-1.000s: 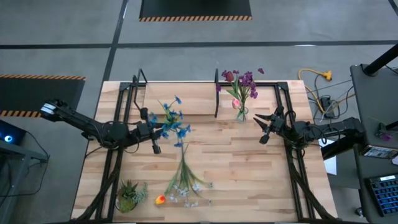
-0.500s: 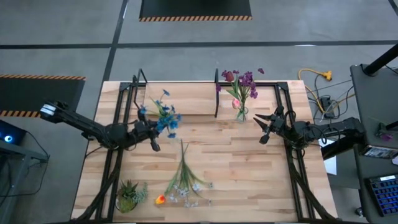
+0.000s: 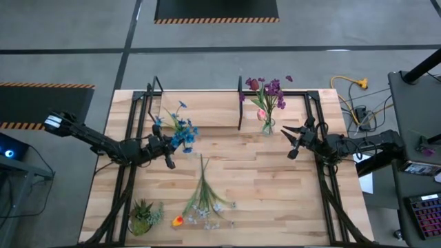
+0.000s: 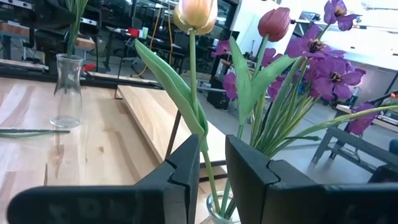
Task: Pick and place flowers into a vace then onto a shelf
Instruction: Put the blue flowers into the left transparent vase
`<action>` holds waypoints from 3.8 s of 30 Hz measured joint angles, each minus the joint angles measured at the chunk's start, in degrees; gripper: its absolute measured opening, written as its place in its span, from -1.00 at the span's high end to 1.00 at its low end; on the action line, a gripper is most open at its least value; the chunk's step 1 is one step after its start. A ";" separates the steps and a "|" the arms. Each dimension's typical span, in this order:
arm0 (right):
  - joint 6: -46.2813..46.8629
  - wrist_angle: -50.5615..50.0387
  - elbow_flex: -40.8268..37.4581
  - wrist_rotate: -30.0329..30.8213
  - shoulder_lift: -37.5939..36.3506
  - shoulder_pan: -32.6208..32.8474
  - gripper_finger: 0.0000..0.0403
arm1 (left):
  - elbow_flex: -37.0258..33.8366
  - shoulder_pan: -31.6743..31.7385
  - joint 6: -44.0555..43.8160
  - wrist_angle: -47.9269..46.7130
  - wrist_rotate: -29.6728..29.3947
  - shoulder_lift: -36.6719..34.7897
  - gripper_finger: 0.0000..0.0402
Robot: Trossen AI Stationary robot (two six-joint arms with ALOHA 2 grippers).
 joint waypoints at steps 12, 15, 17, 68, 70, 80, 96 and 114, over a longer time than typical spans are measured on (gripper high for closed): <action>0.05 -0.07 0.00 0.00 0.00 0.02 0.66 | 0.31 0.00 -4.35 -0.12 -0.23 -0.02 0.62; 0.04 -0.10 0.00 0.00 0.00 -0.01 0.66 | 0.31 0.00 -4.87 -0.11 -0.23 -0.02 0.50; 0.05 -0.12 0.00 0.00 0.00 0.00 0.66 | 0.31 0.00 -5.59 -0.16 -0.23 -0.02 0.39; 0.24 -1.06 0.00 -0.02 0.07 0.02 0.66 | 0.59 -0.04 -14.78 -8.64 14.35 -3.39 -0.07; 0.24 -1.06 0.00 -0.02 0.07 0.02 0.66 | 0.59 -0.04 -15.09 -10.52 14.34 -2.40 -0.07; 1.69 -1.09 0.00 -0.02 0.07 0.02 0.66 | 0.61 -0.04 -15.07 -17.35 14.32 -2.01 -0.07; 1.77 -1.33 0.00 -0.02 0.04 0.02 0.66 | 13.21 -0.05 -21.02 -54.74 14.30 -8.06 -0.07; 1.79 -2.46 0.00 -0.02 0.04 0.02 0.66 | 32.22 -0.02 -21.84 -77.85 13.52 4.09 -0.07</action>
